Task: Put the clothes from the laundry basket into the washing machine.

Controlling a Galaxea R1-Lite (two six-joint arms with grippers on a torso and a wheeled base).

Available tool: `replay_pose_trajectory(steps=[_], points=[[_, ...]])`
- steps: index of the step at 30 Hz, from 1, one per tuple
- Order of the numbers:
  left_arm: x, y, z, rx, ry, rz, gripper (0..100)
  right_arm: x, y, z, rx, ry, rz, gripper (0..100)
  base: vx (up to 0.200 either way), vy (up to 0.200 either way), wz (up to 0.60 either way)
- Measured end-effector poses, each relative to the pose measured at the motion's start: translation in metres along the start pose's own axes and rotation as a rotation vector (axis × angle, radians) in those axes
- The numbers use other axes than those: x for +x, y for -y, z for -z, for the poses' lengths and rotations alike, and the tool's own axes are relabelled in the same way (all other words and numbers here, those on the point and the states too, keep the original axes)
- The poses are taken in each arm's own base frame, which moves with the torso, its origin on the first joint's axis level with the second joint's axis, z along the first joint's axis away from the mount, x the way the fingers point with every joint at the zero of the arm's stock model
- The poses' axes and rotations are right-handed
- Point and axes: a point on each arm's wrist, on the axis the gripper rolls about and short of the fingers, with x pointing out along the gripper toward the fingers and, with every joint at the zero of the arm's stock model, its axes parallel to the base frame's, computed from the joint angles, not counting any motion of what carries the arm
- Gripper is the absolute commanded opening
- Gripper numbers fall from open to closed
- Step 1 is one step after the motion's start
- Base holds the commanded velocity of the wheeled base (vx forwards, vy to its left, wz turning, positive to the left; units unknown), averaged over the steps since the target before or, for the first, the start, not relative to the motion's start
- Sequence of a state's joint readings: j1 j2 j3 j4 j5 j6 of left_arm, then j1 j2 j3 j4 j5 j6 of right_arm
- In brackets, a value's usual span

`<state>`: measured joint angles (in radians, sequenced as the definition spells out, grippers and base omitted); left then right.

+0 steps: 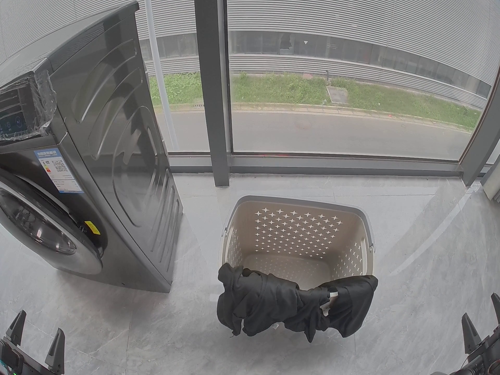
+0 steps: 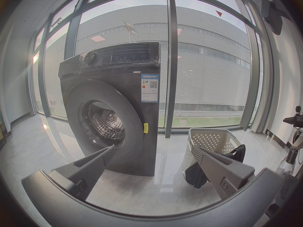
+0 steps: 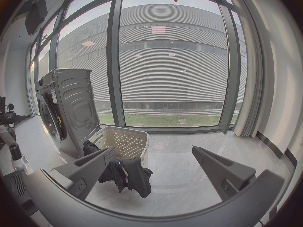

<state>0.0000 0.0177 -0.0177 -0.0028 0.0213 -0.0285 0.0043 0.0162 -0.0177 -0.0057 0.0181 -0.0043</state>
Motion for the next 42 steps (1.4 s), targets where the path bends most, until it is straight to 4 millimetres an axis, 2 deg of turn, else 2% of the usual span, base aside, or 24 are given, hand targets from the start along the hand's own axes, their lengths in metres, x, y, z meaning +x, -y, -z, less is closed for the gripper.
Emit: replay_pose_trajectory(steps=[11, 23, 29, 42], points=[[0.0000, 0.0000, 0.0000, 0.000, 0.000, 0.000, 100, 0.0000, 0.0000, 0.0000, 0.000, 0.000, 0.000, 100, 0.000, -0.200, 0.00], [0.0000, 0.0000, 0.0000, 0.000, 0.000, 0.000, 100, 0.0000, 0.0000, 0.0000, 0.000, 0.000, 0.000, 100, 0.000, 0.000, 0.00], [0.0000, 0.0000, 0.0000, 0.000, 0.000, 0.001, 100, 0.0000, 0.0000, 0.0000, 0.000, 0.000, 0.001, 100, 0.200, 0.000, 0.00], [0.0000, 0.0000, 0.0000, 0.000, 0.000, 0.000, 100, 0.0000, 0.0000, 0.0000, 0.000, 0.000, 0.000, 100, 0.015, 0.000, 0.00]])
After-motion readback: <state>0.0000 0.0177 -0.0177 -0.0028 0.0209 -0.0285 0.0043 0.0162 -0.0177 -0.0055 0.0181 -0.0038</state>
